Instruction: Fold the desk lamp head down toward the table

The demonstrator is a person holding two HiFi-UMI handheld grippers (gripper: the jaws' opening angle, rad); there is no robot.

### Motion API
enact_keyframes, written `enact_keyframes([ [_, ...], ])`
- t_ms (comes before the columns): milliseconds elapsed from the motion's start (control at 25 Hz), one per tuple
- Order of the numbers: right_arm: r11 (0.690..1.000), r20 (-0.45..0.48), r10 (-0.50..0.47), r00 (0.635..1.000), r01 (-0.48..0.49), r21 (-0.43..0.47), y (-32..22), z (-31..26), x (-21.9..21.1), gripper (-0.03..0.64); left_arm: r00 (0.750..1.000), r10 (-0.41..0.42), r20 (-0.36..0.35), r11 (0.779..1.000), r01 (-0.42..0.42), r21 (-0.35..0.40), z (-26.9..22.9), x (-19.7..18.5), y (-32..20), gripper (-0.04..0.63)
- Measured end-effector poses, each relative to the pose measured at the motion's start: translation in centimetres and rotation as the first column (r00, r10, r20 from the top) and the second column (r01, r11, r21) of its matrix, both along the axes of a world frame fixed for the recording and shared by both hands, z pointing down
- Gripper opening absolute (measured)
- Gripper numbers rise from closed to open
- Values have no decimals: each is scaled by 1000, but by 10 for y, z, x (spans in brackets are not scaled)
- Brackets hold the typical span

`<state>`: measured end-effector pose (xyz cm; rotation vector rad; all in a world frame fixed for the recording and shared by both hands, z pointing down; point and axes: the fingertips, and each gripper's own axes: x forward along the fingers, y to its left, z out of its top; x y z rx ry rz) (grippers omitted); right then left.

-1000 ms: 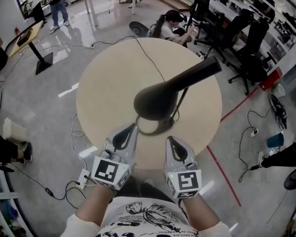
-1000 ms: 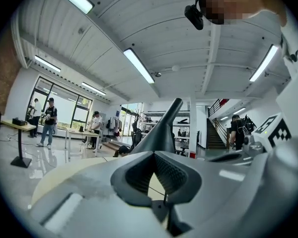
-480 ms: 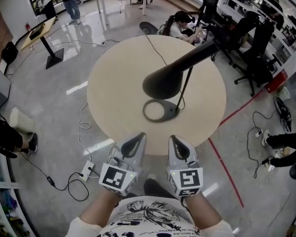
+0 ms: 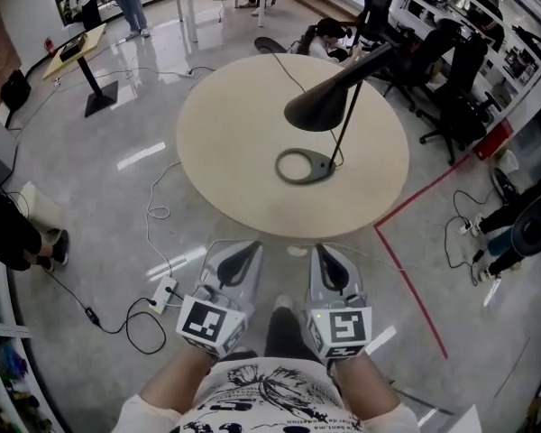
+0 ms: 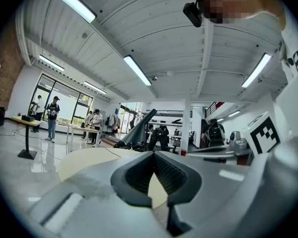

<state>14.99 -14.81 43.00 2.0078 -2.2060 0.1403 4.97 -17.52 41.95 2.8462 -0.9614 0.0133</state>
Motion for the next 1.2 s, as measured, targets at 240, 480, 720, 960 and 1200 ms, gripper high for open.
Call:
enact_keyframes([
  [240,999,-21,27,999,-26,22,63,-7,-41,9,999,54,-10,999,-54,4,-2,-34,58,5],
  [480,996,-1,45,999,-44,81,127,-12,-58,9,992,129,-16,992,-129,3,1,-42,116,5],
  [720,995,-31,60,998,-57,82,159,-14,-69,9,992,118,-54,993,-117,20,-13,-50,147,5],
  [960,998,-29,20,999,-18,67,193,-1,-75,9,995,96,-41,994,-94,59,-18,-57,186,5],
  [1200,998,-30,45,999,-43,51,245,5,-74,9,997,79,-19,995,-78,57,-8,-64,240,5],
])
